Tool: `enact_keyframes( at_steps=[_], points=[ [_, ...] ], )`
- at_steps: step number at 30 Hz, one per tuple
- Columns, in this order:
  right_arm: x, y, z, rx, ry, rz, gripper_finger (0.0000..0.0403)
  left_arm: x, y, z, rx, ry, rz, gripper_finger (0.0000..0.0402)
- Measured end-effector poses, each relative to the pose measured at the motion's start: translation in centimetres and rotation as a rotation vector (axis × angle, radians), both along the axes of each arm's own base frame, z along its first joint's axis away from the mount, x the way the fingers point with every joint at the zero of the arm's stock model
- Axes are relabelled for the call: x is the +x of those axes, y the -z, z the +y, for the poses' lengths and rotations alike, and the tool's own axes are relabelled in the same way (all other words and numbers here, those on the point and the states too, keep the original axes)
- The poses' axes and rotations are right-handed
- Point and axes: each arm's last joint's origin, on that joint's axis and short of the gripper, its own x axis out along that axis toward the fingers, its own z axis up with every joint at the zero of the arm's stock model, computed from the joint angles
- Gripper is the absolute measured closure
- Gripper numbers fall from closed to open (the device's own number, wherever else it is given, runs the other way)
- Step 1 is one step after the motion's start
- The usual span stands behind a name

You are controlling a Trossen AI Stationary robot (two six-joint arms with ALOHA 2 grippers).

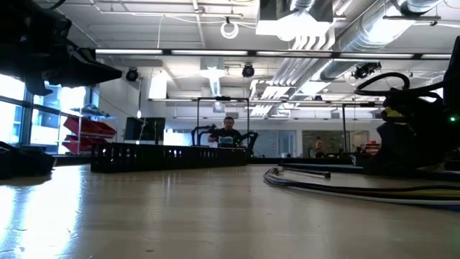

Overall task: Ziptie cables
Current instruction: Move the black cable duct cover to the left of the table

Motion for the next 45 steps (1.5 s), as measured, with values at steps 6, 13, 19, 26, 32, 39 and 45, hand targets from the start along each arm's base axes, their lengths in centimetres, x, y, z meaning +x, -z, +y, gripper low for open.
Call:
enact_keyframes(
  at_steps=[6,13,19,26,32,39,45],
  points=[
    [0.0,-0.7,0.0,0.024,-0.008,-0.022,0.0194,0.0,0.0,0.0,0.001,0.000,-0.001,0.0402],
    [0.4,-3.0,0.3,0.016,-0.104,-0.061,0.0194,0.0,0.0,0.0,0.002,-0.001,-0.004,0.0402],
    [0.6,-4.9,0.2,-0.039,-0.147,-0.128,0.0194,0.0,0.0,0.0,0.001,-0.001,-0.005,0.0402],
    [3.3,-7.8,1.1,-0.026,-0.438,-0.202,0.0194,0.0,0.0,0.0,0.001,0.000,-0.006,0.0402],
    [7.1,-10.8,-0.3,-0.025,-0.813,-0.327,0.0194,0.0,0.0,0.0,0.001,0.000,-0.001,0.0402],
    [12.6,-12.8,-2.3,0.006,-1.194,-0.262,0.0194,0.0,-0.1,0.0,-0.030,0.000,-0.020,0.0402],
    [18.9,-11.9,-3.5,0.024,-1.460,-0.094,0.0194,0.1,-1.0,-0.3,-0.283,0.111,-0.140,0.0402]
  ],
)
